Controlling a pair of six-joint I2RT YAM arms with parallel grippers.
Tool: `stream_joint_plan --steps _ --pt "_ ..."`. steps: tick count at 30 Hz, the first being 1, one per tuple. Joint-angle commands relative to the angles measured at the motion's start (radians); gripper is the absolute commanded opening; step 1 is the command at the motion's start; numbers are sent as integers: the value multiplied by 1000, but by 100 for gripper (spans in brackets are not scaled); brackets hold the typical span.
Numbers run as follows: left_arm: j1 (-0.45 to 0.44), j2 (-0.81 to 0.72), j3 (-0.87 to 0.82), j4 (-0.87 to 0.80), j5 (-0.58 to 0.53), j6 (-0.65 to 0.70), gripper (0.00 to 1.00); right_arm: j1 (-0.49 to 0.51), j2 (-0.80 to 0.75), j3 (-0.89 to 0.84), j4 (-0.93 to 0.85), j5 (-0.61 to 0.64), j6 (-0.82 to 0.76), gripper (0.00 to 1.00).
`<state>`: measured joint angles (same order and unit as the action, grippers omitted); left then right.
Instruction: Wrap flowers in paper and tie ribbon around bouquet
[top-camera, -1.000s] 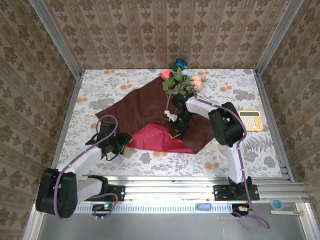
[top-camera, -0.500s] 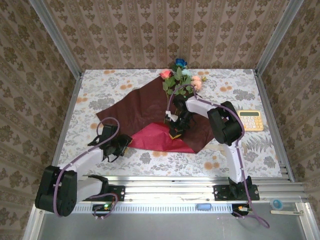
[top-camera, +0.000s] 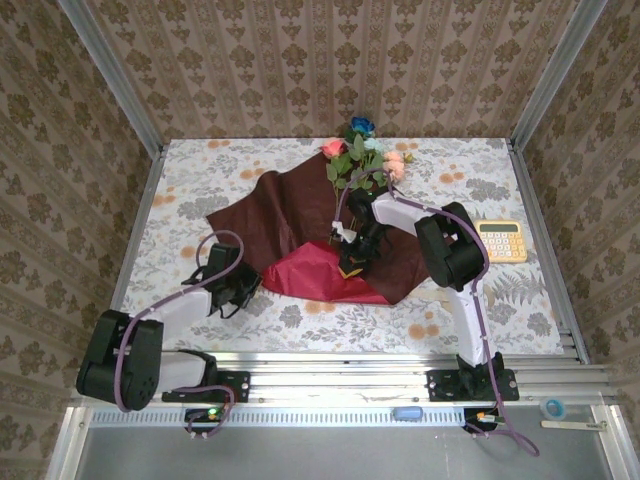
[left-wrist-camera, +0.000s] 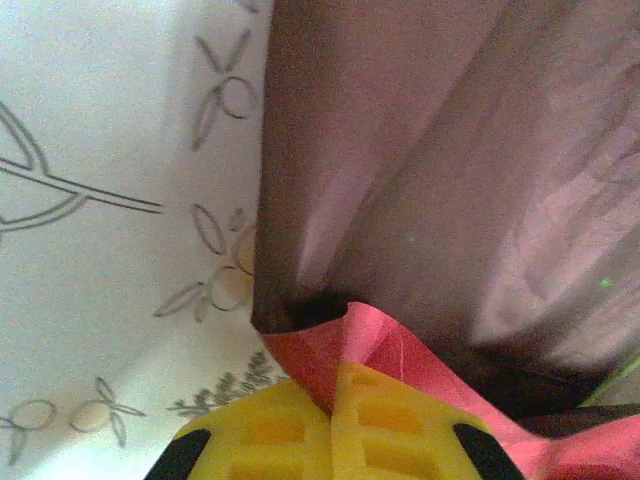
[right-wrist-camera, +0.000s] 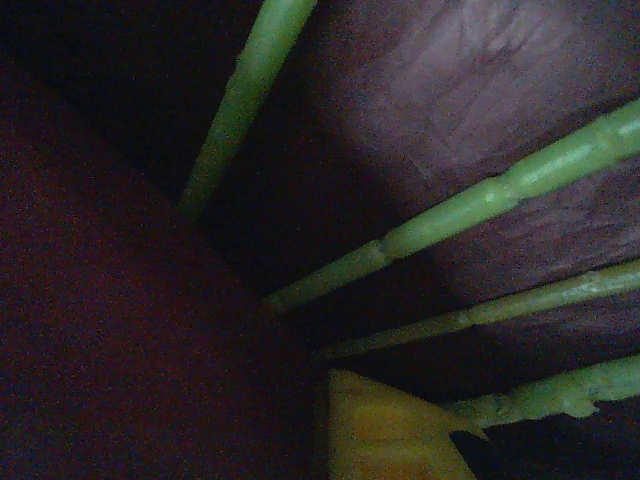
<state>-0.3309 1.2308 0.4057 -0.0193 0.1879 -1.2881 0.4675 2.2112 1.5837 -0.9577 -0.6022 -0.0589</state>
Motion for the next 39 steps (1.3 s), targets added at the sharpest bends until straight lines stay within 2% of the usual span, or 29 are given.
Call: stream_joint_plan --steps 1,3,5,9,16,19,24,27,30,33,39 --pt "-26 -75 29 -67 -40 -1 0 -6 -48 -66 57 94 54 8" --pt "-49 -124 21 -121 -51 -12 0 -4 -119 -123 131 124 90 25" --pt "-67 -174 20 -192 -65 -26 0 -4 -184 -176 191 155 120 34" --pt "-104 -270 11 -304 -116 -87 0 5 -302 -265 259 227 162 40" --pt "-110 -274 12 -331 -102 -121 0 59 -498 -408 368 390 212 44" --pt "-112 -272 34 -360 -106 -108 0 132 -616 -494 451 488 216 46" --pt "-111 -279 53 -393 -105 -90 0 381 -737 -678 667 614 153 54" --pt "-110 -283 48 -392 -97 -86 0 556 -698 -713 810 752 53 57" --pt "-108 -280 48 -384 -87 -84 0 680 -586 -700 973 897 -76 62" --pt "-99 -280 56 -386 -77 -81 0 725 -443 -636 1059 1031 -168 65" --pt "-61 -279 74 -398 -29 -62 0 725 -248 -504 1025 1226 -228 62"
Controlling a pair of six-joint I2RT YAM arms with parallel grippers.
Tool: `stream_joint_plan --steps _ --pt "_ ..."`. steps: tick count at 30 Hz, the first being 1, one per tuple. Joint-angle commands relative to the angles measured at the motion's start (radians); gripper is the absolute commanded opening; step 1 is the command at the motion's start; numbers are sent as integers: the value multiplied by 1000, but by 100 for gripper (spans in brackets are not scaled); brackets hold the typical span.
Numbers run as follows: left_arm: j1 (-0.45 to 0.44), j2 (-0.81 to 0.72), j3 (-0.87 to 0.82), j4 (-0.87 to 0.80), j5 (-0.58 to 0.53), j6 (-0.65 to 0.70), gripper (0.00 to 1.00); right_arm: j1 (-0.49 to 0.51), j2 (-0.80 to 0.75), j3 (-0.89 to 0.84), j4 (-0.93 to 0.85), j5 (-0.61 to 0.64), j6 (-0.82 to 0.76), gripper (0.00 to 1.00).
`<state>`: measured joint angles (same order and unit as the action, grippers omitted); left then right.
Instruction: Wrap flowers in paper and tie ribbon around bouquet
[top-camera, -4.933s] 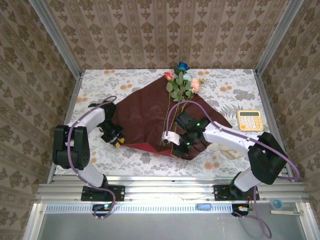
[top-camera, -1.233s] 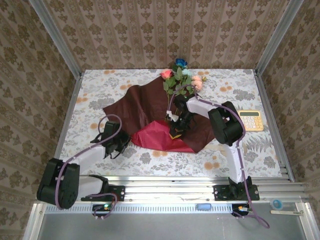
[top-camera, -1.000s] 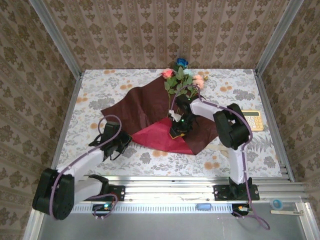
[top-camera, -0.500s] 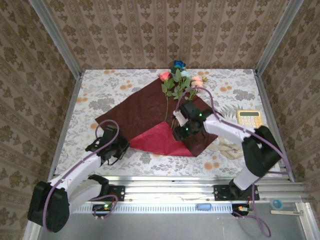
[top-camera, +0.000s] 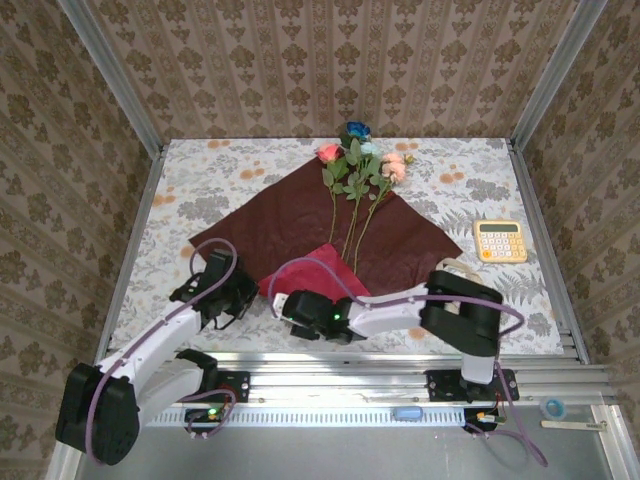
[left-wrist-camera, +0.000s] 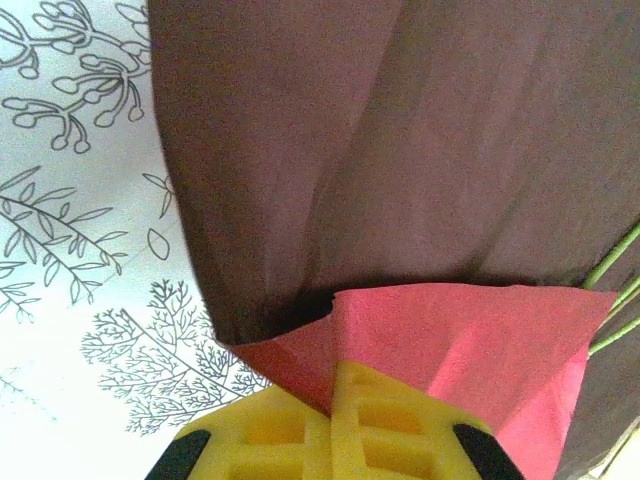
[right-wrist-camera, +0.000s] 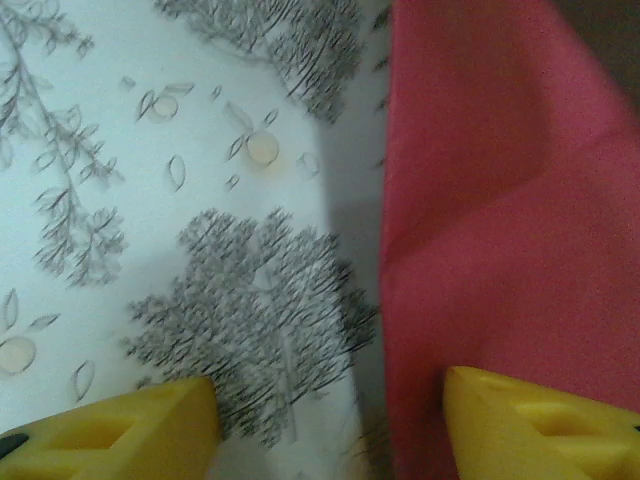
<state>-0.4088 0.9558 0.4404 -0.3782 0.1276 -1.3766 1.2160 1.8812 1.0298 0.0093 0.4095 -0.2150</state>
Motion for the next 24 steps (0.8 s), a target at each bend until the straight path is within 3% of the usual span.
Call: stream_joint_plan --steps 1,6,8,9,11,13,16,24 --pt "23 -4 41 -42 37 28 0 -24 96 57 55 228 -73 60" --pt "50 -8 52 -47 75 44 0 -32 109 52 63 201 -95 14" --pt "62 -15 54 -44 98 51 0 -35 97 45 61 169 -94 4" --pt "65 -24 53 -41 106 53 5 -37 81 38 63 142 -87 0" --pt "63 -48 47 -36 116 44 36 -53 32 15 72 55 -54 0" --pt "53 -75 21 9 134 28 52 -72 -16 -11 87 -20 -17 0" --pt "28 -96 -31 102 161 -25 59 -101 -58 -32 92 -115 40 0" --pt "-82 -12 -98 299 130 -130 58 -128 -57 -33 83 -216 65 0"
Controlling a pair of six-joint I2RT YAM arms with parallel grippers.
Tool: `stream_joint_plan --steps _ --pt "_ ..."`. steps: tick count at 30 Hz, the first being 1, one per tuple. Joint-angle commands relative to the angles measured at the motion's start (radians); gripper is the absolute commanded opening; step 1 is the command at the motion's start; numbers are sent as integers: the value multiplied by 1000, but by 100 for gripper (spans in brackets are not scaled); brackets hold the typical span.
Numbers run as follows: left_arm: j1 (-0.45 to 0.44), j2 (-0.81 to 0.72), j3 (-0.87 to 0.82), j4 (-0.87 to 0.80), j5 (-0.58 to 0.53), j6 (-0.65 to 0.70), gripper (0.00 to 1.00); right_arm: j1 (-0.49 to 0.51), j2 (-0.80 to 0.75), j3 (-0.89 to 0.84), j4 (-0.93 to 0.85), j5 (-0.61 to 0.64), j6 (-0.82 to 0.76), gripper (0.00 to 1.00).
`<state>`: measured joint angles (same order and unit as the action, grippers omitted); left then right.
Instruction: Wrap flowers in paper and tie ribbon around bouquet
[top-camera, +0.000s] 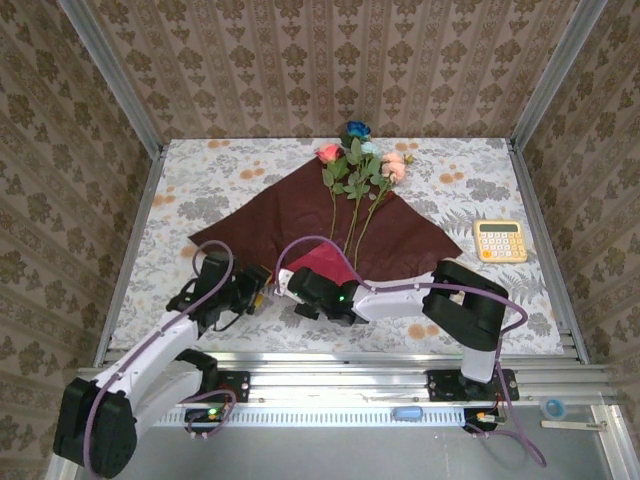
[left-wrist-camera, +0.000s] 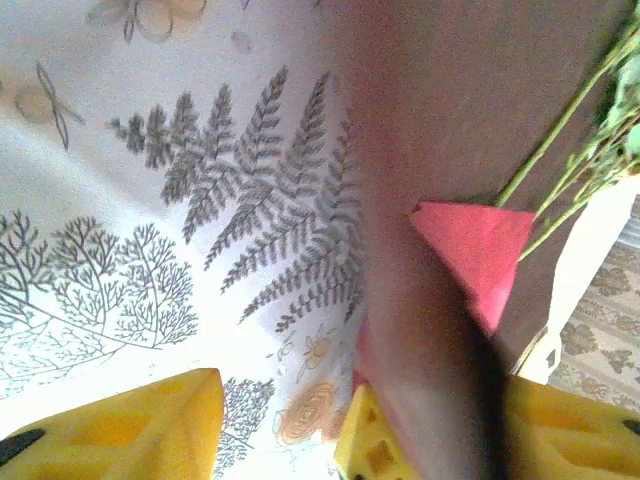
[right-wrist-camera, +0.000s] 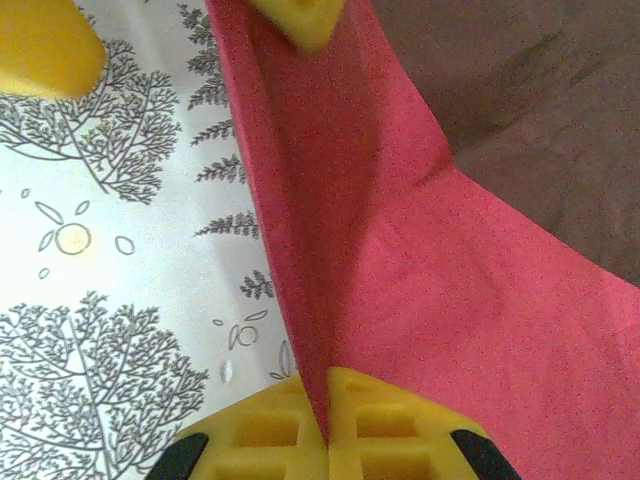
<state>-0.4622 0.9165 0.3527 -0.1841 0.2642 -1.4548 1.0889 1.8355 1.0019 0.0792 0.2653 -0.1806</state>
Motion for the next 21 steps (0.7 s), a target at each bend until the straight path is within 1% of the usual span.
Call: stream_joint_plan --steps 1,2,4,5,6,7,8,9,12,13,14,15,16,17,18,19,21 --pt "-32 42 -11 121 -9 -53 57 -1 -11 -4 13 -78 33 0" --pt "-32 61 -10 139 -11 -51 56 -1 -11 -5 14 -83 34 0" --pt "-32 99 -11 176 -11 -47 48 0 -11 -7 14 -93 35 0" --pt "-30 118 -12 193 -10 -41 39 -2 -9 -8 12 -95 37 0" --pt "-24 133 -11 202 -8 -30 28 -3 -9 -12 12 -97 37 0" --pt "-18 142 -9 204 -5 -15 11 -2 -9 -14 11 -97 39 0" --pt "-8 148 -6 194 -3 8 0 -4 -10 -20 11 -97 38 0" --pt "-1 145 0 163 -5 30 0 -4 -13 -25 10 -97 39 0" --pt "59 115 17 78 -11 96 0 -7 -19 -38 4 -94 35 0" --pt "76 109 25 51 -3 116 8 -5 -21 -43 2 -94 32 0" --pt "96 103 36 12 6 141 22 -6 -22 -46 0 -95 32 0" --pt "117 100 48 -18 13 168 30 -7 -23 -49 -1 -98 31 0" --pt "133 98 52 -37 21 189 32 -7 -23 -51 -2 -98 31 0" --pt "154 98 55 -50 30 209 31 -7 -21 -50 -4 -101 32 0" --pt "173 101 55 -52 40 225 29 -8 -22 -51 -4 -102 33 0" --pt "187 106 54 -51 50 237 24 -10 -20 -51 -5 -105 35 0" --pt "214 124 55 -42 72 262 11 -12 -18 -46 -8 -111 37 0"
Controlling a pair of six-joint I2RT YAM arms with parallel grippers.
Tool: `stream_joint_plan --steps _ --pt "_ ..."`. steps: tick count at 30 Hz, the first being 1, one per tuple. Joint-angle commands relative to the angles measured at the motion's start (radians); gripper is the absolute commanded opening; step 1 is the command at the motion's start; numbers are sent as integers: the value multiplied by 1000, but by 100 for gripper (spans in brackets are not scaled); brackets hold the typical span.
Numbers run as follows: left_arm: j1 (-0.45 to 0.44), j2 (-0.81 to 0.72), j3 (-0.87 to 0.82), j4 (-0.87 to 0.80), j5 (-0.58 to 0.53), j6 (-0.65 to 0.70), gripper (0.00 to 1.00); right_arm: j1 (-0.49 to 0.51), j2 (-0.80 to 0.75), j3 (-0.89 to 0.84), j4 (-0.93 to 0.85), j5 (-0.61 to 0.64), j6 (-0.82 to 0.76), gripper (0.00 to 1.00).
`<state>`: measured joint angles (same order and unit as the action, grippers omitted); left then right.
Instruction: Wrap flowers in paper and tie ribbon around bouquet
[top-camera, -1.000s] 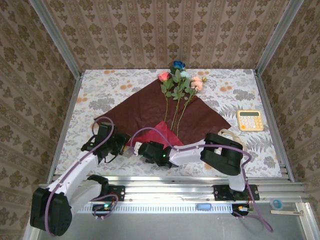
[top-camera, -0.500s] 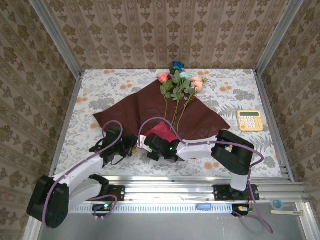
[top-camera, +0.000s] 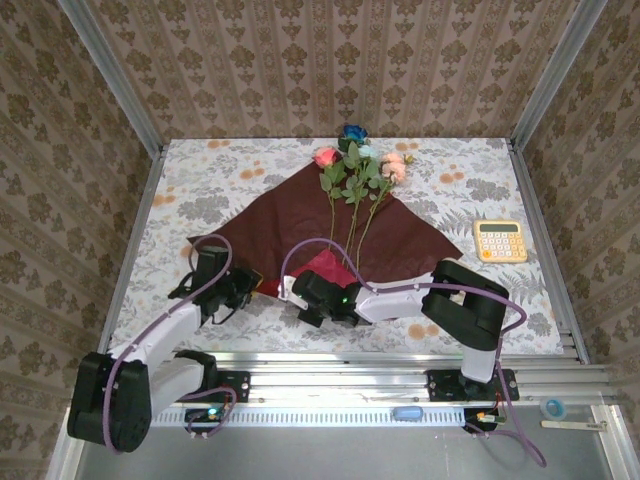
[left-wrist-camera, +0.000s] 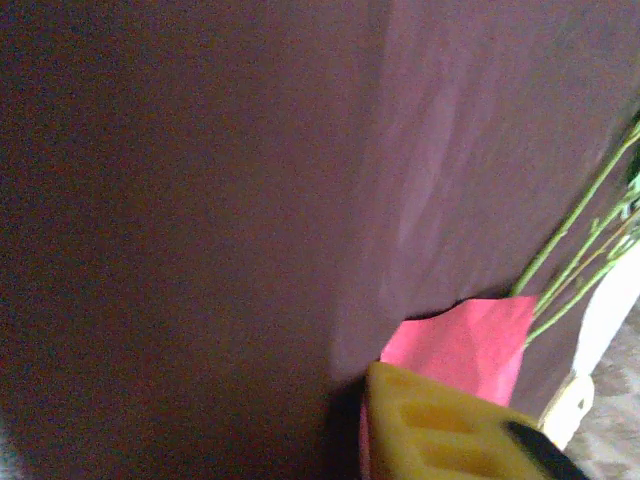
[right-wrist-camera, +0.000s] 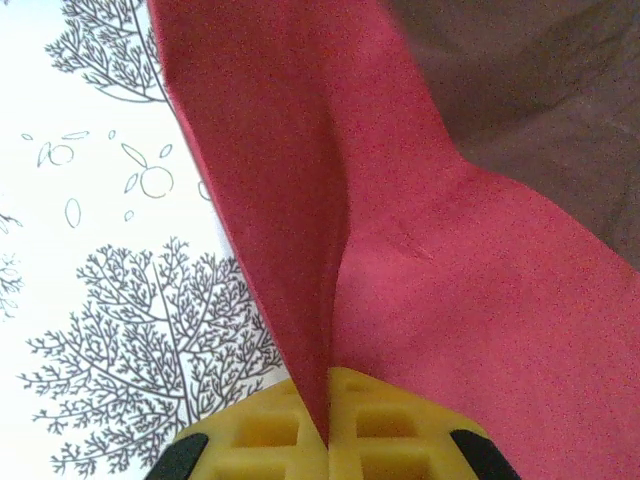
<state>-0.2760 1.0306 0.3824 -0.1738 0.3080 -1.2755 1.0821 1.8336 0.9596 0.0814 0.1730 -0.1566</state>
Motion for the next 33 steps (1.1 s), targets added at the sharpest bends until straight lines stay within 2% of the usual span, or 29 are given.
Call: stream_joint_plan --steps 1,2,4,5,8,11,15,18,21,23,27,33 --pt "35 16 27 -52 33 93 4 -6 -16 -2 -13 -22 13 0" --pt "40 19 31 -53 36 101 0 -8 -14 1 -17 -27 13 0" --pt "40 19 38 -53 33 109 0 -10 -11 4 -21 -38 17 2" --pt "38 20 44 -54 34 115 0 -12 -13 7 -28 -48 27 6" --pt "31 20 63 -82 33 135 0 -24 -36 23 -73 -85 77 20" --pt "16 9 72 -112 21 143 0 -57 -86 44 -155 -193 198 46" --pt "-14 -14 79 -150 -15 146 0 -94 -146 28 -180 -376 388 57" --pt "-40 -21 87 -176 -41 152 0 -115 -158 20 -152 -487 528 58" --pt "-62 -21 101 -199 -69 166 0 -136 -144 23 -119 -506 653 57" --pt "-72 -21 113 -219 -87 177 0 -161 -114 28 -89 -519 746 52" --pt "-87 -27 134 -246 -117 199 0 -214 -12 76 -112 -561 906 34" --pt "-125 -16 161 -259 -134 237 0 -215 99 150 -190 -588 988 25"
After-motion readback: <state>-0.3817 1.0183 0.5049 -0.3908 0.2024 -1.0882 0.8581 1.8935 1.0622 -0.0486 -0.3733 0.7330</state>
